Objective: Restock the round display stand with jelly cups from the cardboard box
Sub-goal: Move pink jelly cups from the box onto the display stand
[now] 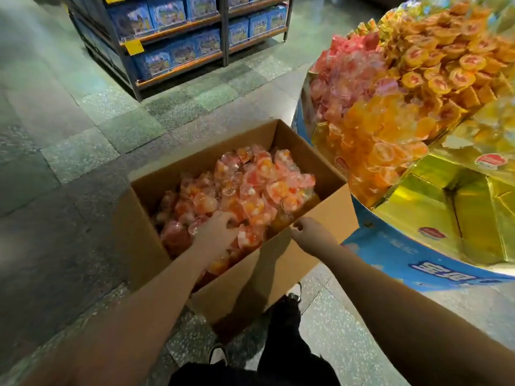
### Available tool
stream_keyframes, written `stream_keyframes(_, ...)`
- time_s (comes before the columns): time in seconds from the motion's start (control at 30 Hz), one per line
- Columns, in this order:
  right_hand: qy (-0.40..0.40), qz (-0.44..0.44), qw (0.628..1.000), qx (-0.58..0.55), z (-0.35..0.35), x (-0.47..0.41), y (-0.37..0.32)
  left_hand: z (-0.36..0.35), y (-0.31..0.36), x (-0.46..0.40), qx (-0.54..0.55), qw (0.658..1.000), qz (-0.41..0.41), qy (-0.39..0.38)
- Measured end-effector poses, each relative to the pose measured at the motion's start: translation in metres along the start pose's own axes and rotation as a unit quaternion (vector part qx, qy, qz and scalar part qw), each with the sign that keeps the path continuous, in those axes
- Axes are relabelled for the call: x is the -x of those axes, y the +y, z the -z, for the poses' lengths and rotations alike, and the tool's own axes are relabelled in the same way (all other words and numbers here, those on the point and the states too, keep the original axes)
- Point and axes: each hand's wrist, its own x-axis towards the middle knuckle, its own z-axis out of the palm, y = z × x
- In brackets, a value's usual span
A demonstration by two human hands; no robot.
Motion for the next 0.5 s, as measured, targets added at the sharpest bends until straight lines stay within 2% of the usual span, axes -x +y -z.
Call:
stream_keyframes(0.1,-0.009,0.032,0.998,0.044,0.015,-0.057,0.002,-0.02,0.018,-0.039,-0.048,0.998,0.03,-0.019)
stream_keyframes(0.23,-0.036,0.102,0.985,0.137,0.026,-0.131,-0.004,-0.04,0.036,-0.091,-0.199,0.976,0.04,-0.075)
stream_keyframes(0.33,-0.09,0.134,0.969,0.186,0.028,-0.167,-0.005,-0.049,0.045,-0.111,-0.223,0.965,0.064,-0.118)
stream_keyframes(0.43,-0.092,0.148,0.958,0.229,0.023,-0.19,-0.005,-0.057,0.049,-0.12,-0.287,0.953,0.046,-0.089)
stream_keyframes(0.5,-0.091,0.154,0.953,0.244,0.016,-0.199,-0.001,-0.06,0.046,-0.122,-0.306,0.944,0.053,-0.113)
